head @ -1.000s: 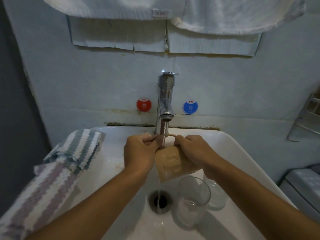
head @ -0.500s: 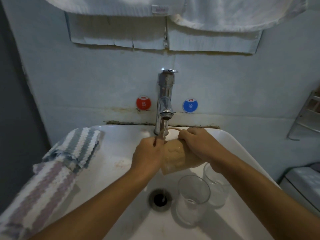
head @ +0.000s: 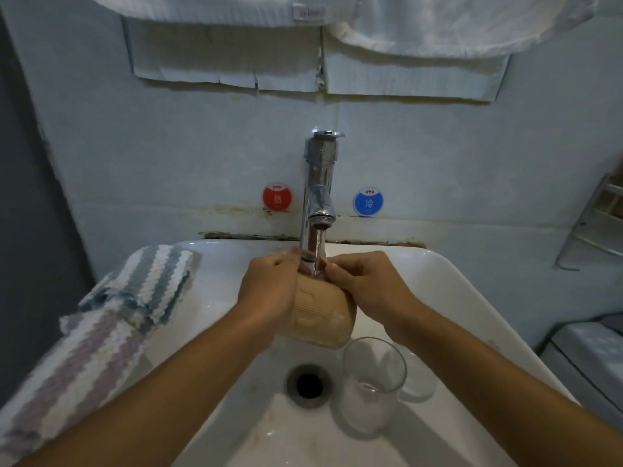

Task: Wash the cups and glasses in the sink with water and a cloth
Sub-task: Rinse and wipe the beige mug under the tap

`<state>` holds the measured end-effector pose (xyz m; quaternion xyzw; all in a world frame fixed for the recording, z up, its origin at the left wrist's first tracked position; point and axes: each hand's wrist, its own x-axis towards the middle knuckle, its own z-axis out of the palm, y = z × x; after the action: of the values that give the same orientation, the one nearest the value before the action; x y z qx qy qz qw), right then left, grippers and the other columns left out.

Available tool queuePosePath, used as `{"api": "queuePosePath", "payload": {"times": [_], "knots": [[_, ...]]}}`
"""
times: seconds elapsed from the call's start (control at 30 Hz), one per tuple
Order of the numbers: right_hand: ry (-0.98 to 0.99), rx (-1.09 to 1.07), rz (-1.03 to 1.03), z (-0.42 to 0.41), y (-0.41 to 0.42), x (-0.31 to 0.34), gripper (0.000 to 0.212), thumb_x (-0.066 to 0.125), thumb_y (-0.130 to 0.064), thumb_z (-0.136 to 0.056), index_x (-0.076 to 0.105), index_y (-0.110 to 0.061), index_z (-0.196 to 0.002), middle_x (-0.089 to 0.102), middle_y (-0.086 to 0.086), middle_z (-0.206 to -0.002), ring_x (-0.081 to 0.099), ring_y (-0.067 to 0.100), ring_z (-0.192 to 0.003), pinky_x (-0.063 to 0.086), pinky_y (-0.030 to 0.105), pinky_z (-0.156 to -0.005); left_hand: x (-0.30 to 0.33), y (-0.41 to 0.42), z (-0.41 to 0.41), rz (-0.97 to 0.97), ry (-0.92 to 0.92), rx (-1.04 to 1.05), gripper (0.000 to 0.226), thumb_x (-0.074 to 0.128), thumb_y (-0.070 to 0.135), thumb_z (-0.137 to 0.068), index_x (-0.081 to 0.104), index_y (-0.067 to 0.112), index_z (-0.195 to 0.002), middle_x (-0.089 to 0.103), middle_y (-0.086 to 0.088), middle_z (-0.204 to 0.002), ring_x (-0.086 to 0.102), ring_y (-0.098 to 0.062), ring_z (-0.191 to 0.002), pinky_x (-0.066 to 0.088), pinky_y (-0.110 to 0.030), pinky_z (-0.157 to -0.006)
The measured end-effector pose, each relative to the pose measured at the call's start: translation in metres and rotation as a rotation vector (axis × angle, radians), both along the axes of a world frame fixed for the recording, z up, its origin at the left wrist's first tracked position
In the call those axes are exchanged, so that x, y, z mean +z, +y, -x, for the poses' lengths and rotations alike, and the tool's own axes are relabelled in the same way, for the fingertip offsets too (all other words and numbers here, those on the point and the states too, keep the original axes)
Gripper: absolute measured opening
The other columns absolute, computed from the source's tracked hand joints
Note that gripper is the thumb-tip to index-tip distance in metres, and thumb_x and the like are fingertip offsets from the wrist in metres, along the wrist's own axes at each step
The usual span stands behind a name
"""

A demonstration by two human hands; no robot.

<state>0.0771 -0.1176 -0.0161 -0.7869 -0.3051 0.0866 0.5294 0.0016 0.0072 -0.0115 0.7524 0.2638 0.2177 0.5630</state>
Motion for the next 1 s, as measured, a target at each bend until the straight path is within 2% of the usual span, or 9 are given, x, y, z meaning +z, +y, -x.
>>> {"api": "queuePosePath", "payload": {"times": [0.13,0.23,0.37,0.5,0.6,0.67,0.8,0.9,1.0], "knots": [[0.131,0.071,-0.147,-0.002,-0.002,0.000,0.027,0.056,-0.004,-0.096,0.074,-0.021,-0.105,0.077,-0.005,-0.096,0.071,0.005,-0.092,0.056,0.017,-0.076,0.008,0.003,0.003,0.026,0.033,-0.021,0.038,0.046,0.039,-0.101,0.072,0.012,-0.092,0.067,-0.005,-0.090,0.060,-0.019,-0.081,0.043,-0.030,-0.062],[0.190,0.148,-0.187,-0.001,0.000,-0.001,0.033,0.052,0.004,-0.097,0.071,-0.015,-0.115,0.076,0.000,-0.103,0.071,0.011,-0.099,0.057,0.023,-0.085,0.014,0.009,0.004,0.024,0.060,-0.011,0.036,0.051,0.037,-0.098,0.071,0.010,-0.086,0.068,-0.008,-0.086,0.061,-0.023,-0.079,0.044,-0.033,-0.065],[0.068,0.090,-0.140,0.006,0.009,-0.008,0.017,0.058,-0.017,-0.098,0.074,-0.018,-0.101,0.077,-0.001,-0.089,0.072,0.013,-0.086,0.059,0.029,-0.082,0.022,0.015,0.008,-0.055,0.147,-0.025,0.037,0.051,0.036,-0.099,0.073,0.009,-0.086,0.061,-0.001,-0.074,0.052,-0.014,-0.068,0.034,-0.028,-0.056],[0.020,-0.046,-0.145,0.008,0.020,-0.009,0.026,0.057,-0.030,-0.098,0.073,-0.010,-0.091,0.074,-0.001,-0.075,0.069,0.007,-0.068,0.052,0.019,-0.063,0.023,0.015,0.012,-0.020,0.157,-0.087,0.039,0.050,0.037,-0.100,0.073,0.009,-0.084,0.064,0.000,-0.071,0.056,-0.014,-0.066,0.036,-0.028,-0.057],[0.096,0.035,-0.146,0.007,0.018,-0.005,0.019,0.056,-0.021,-0.099,0.073,-0.013,-0.100,0.076,0.000,-0.085,0.071,0.008,-0.079,0.055,0.021,-0.071,0.026,0.019,0.014,0.028,0.123,-0.075,0.038,0.053,0.036,-0.098,0.070,0.011,-0.075,0.068,-0.006,-0.075,0.064,-0.022,-0.075,0.050,-0.038,-0.076],[0.136,0.121,-0.108,0.004,0.014,-0.004,0.020,0.059,-0.007,-0.096,0.072,-0.019,-0.104,0.076,0.001,-0.096,0.071,0.014,-0.091,0.058,0.029,-0.083,0.025,0.022,0.014,0.025,0.119,-0.048,0.038,0.055,0.035,-0.098,0.067,0.013,-0.068,0.068,-0.007,-0.077,0.063,-0.024,-0.079,0.048,-0.040,-0.085],[0.173,0.164,-0.044,0.000,0.009,-0.005,0.033,0.061,0.007,-0.089,0.072,-0.018,-0.108,0.076,0.003,-0.100,0.071,0.020,-0.098,0.057,0.038,-0.091,0.021,0.021,0.012,-0.049,0.158,-0.075,0.041,0.053,0.037,-0.098,0.068,0.016,-0.065,0.067,-0.005,-0.078,0.059,-0.021,-0.077,0.042,-0.034,-0.072],[0.138,0.119,-0.110,0.001,0.009,-0.007,0.016,0.069,-0.005,-0.089,0.072,-0.018,-0.097,0.076,0.002,-0.089,0.073,0.013,-0.084,0.059,0.026,-0.078,0.021,0.019,0.011,-0.126,0.146,-0.096,0.034,0.055,0.032,-0.096,0.068,0.016,-0.070,0.064,-0.002,-0.080,0.054,-0.017,-0.078,0.036,-0.029,-0.063],[0.110,0.062,-0.143,0.002,0.011,-0.008,0.004,0.071,-0.013,-0.088,0.071,-0.016,-0.091,0.074,0.002,-0.081,0.071,0.013,-0.075,0.058,0.025,-0.073,0.021,0.014,0.011,-0.129,0.127,-0.129,0.031,0.054,0.033,-0.097,0.067,0.014,-0.076,0.061,-0.003,-0.089,0.052,-0.016,-0.081,0.038,-0.030,-0.067]]}}
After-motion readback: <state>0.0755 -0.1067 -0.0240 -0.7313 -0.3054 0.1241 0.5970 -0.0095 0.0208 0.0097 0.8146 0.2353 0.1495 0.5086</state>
